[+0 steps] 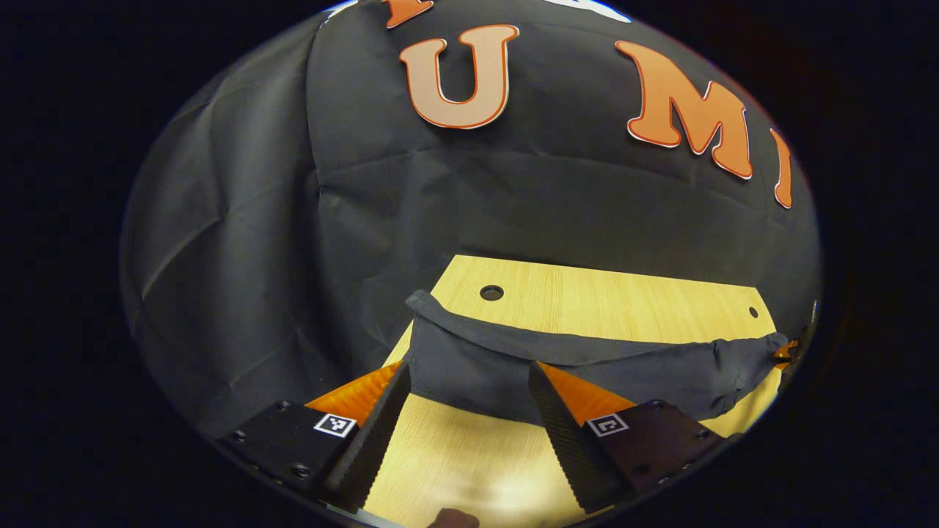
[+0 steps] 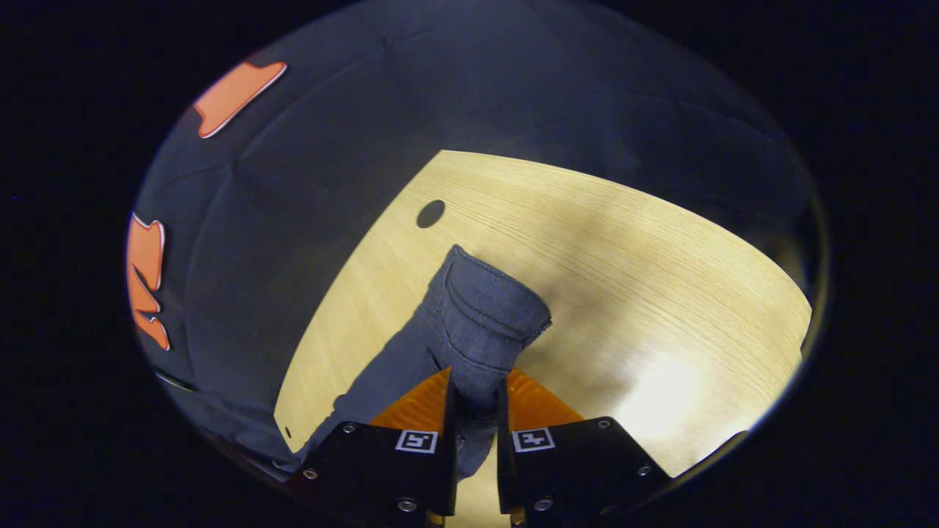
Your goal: Grasp the waist and the cuffs of the jeans and fold them to make the two legs overlap; first hold the waist and fold one-third of the jeans toward the cuffs, then hold the cuffs and fold the remaining one-third in the same direction to finish folding.
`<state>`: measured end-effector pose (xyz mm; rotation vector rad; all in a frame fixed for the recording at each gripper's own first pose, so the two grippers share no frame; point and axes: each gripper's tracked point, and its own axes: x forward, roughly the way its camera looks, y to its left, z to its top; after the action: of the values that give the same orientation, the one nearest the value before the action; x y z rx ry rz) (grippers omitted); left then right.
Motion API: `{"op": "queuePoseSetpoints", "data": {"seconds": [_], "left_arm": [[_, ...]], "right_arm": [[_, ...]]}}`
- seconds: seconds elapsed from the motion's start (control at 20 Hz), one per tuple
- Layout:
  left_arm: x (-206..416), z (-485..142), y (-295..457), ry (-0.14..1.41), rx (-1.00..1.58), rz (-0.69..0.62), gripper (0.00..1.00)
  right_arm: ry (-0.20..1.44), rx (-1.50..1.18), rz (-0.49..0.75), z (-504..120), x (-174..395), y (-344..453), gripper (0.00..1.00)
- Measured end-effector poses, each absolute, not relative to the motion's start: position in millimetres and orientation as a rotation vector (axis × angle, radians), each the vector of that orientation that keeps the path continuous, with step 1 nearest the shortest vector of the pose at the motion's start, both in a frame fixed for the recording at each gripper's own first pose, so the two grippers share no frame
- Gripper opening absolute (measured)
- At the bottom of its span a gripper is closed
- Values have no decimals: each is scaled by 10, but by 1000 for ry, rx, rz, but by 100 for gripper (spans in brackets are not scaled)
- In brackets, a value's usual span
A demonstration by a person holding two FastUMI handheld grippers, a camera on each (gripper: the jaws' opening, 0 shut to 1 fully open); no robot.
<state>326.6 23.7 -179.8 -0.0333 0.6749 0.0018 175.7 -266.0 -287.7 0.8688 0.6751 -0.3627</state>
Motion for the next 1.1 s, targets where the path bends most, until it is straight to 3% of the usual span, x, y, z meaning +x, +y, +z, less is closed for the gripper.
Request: {"op": "queuePoseSetpoints", "data": {"seconds": [0.7, 1.1], "left_arm": [[3209, -1723, 276, 635, -25, -35, 98], [3265, -1597, 513, 538, -7, -41, 98]], "right_arm": [[527, 776, -86, -1606, 1636, -1511, 23], [544, 666, 47, -1326, 1666, -474, 23]]}}
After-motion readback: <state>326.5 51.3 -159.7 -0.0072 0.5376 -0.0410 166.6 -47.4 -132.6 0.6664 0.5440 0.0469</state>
